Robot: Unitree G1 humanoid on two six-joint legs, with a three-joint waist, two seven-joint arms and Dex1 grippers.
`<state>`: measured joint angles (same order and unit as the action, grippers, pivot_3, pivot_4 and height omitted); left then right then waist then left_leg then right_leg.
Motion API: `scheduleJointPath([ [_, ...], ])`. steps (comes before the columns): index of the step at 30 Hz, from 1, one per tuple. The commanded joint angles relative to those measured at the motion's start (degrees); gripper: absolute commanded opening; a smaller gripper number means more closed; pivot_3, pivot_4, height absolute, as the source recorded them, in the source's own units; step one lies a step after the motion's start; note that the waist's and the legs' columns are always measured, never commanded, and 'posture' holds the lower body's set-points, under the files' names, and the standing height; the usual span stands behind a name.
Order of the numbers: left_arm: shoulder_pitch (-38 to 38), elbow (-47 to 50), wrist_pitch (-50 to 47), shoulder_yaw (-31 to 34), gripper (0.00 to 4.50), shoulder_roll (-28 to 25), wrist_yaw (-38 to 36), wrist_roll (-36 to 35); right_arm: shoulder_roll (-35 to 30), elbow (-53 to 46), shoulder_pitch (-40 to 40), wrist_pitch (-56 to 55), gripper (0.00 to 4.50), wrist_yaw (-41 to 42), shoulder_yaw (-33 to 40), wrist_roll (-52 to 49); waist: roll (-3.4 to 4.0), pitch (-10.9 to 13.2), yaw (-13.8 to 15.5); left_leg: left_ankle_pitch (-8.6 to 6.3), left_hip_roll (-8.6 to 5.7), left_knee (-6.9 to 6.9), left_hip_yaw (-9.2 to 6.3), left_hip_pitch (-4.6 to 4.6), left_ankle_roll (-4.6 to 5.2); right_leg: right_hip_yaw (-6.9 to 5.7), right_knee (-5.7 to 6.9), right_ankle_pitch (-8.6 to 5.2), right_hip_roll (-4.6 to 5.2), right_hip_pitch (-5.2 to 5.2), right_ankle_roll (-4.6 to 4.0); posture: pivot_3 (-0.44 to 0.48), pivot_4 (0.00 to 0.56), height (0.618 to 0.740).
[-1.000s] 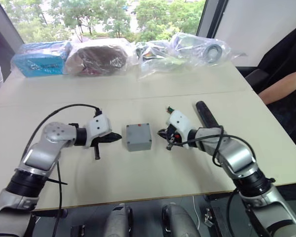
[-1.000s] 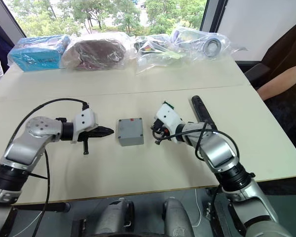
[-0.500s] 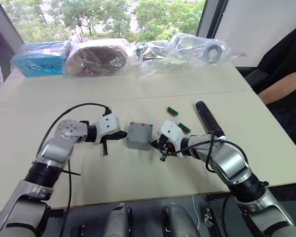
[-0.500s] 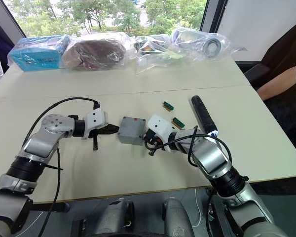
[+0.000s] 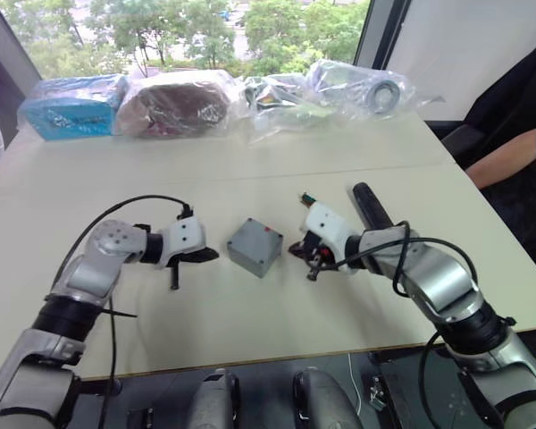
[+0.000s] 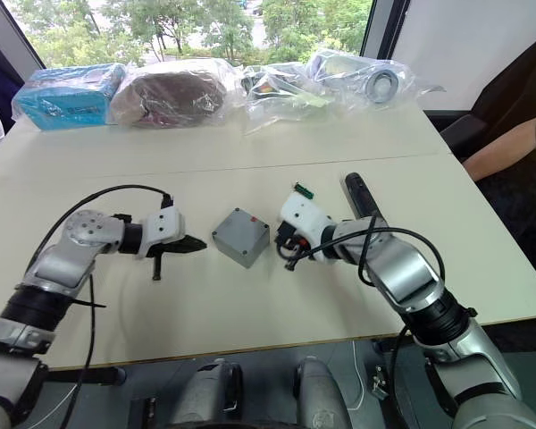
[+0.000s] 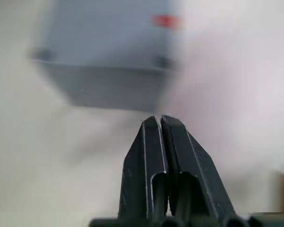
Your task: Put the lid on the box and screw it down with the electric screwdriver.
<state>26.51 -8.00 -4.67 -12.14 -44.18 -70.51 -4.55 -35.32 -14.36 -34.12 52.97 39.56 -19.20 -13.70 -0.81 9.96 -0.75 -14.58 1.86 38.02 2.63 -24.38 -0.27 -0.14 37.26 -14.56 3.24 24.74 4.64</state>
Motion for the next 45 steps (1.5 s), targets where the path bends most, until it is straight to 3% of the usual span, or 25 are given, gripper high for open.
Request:
scheduleJointPath([
  [1,-1.08,5.89,-2.11,1.64,0.00,-0.40,-0.89,-2.95,1.92,5.06,-2.70,-6.81,0.07,0.16,1.44,1.76,0.00,0.00,0.15,0.00,-0.01,0.00,-0.01,-0.01,0.00,0.00,0.00,0.00,0.01,0.00,0.00,0.000,0.150,0.740],
  [45,-1.72,8.06,-4.10,1.69,0.00,-0.59,-0.51,-3.60,3.73,8.22,-2.95,-10.54,0.07,1.76,2.25,4.20,0.00,0.00,0.08,0.00,-0.02,0.02,-0.01,0.00,0.00,0.00,0.01,0.01,0.00,-0.02,0.01,0.000,0.150,0.740],
])
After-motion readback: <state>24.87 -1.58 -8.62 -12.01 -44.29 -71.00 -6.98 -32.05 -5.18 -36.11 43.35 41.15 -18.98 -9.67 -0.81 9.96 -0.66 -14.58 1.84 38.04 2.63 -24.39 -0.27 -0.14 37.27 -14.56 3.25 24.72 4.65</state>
